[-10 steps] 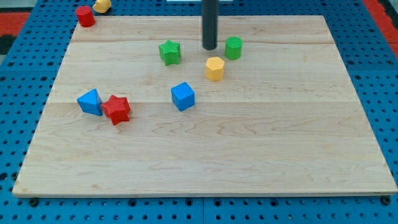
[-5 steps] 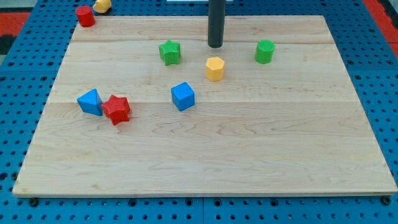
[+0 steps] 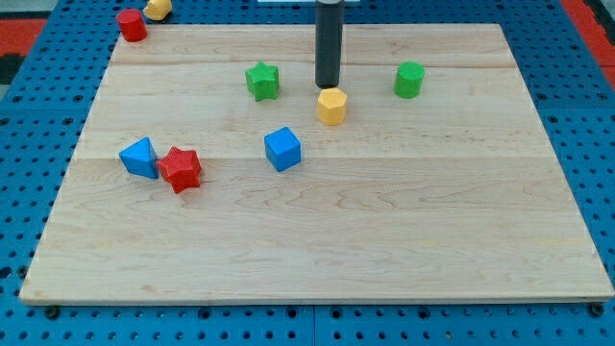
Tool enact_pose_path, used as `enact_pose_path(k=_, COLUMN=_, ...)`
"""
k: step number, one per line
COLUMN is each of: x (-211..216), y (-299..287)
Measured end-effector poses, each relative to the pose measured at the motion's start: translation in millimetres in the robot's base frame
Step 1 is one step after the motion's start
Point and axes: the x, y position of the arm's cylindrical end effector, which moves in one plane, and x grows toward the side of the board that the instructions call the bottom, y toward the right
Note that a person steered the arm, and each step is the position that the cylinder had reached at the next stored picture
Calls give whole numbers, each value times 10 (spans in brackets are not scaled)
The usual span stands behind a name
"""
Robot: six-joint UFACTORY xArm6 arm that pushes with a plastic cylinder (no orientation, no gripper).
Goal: Point your arm to the blue triangle
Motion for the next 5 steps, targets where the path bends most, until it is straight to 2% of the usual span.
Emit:
enact_pose_path(k=1, x=194, y=-132)
enact_pose_path(k=4, x=357, y=-441)
enact_pose_path(k=5, x=415, y=-368)
